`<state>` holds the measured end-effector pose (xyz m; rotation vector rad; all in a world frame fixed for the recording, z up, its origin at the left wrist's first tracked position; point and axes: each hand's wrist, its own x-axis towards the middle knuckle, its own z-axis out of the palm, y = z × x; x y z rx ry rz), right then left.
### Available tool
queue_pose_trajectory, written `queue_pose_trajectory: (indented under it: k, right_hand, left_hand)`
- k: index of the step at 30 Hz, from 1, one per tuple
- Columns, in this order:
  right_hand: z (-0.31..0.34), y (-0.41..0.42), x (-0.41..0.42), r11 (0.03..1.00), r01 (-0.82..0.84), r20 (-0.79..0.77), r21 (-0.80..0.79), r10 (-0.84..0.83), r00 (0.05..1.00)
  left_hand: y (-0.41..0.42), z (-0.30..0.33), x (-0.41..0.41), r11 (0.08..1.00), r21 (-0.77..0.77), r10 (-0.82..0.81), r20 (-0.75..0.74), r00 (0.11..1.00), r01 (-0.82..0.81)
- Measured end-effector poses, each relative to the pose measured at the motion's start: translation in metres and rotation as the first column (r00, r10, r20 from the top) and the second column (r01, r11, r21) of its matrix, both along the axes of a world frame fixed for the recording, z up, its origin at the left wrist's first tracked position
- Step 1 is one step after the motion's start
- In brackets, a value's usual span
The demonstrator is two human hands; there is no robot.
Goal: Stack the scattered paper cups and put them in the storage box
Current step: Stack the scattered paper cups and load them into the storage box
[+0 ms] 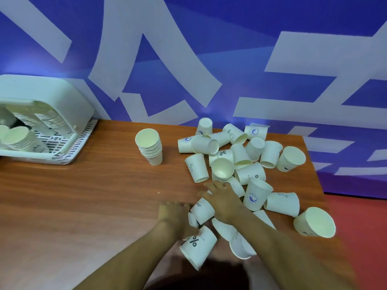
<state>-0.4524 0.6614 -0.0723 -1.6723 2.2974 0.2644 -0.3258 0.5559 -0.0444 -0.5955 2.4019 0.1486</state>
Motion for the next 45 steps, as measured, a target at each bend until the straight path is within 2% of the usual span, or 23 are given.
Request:
queue_pose_trajectory:
  k: [6,10,12,17,22,25,29,33,39,45]
  right_hand:
    - [-0.01,0.0,-0.006,1.0,0.001,0.052,-0.004,-0.001,0.999]
    - [-0.008,0.002,-0.009,0.999,0.028,0.082,-0.036,-0.025,0.996]
    - [-0.003,0.0,-0.007,0.995,0.064,0.127,-0.072,-0.054,0.99]
    - [0.018,-0.014,0.002,0.983,0.128,0.196,-0.128,-0.101,0.975]
    - [0.041,-0.032,0.021,0.964,0.192,0.182,-0.182,-0.159,0.97]
    - [0.053,-0.046,0.037,0.951,0.255,0.174,-0.173,-0.226,0.959]
    - [0.07,-0.077,0.065,0.923,0.352,0.221,-0.153,-0.315,0.923]
    - [0.089,-0.121,0.105,0.878,0.429,0.271,-0.214,-0.368,0.889]
    - [0.097,-0.191,0.164,0.8,0.531,0.408,-0.278,-0.402,0.82]
    - [0.095,-0.219,0.201,0.772,0.582,0.464,-0.255,-0.431,0.774]
  left_hand:
    - [0.002,0.003,-0.006,0.993,0.072,0.092,-0.031,0.995,-0.089]
    - [-0.012,0.016,-0.005,0.994,0.035,0.109,-0.046,0.993,-0.107]
    - [-0.024,0.024,0.0,0.985,0.044,0.166,-0.046,0.985,-0.165]
    - [-0.065,0.036,0.03,0.943,0.091,0.331,-0.119,0.936,-0.321]
    - [-0.1,0.042,0.062,0.898,0.214,0.432,-0.25,0.867,-0.385]
    - [-0.122,0.04,0.081,0.885,0.276,0.448,-0.294,0.844,-0.374]
    - [-0.165,0.041,0.113,0.905,0.251,0.407,-0.277,0.87,-0.343]
    - [-0.218,0.047,0.15,0.907,0.268,0.406,-0.343,0.847,-0.326]
    - [-0.282,0.049,0.2,0.865,0.445,0.464,-0.533,0.708,-0.232]
    - [-0.311,0.04,0.23,0.808,0.543,0.544,-0.539,0.643,-0.228]
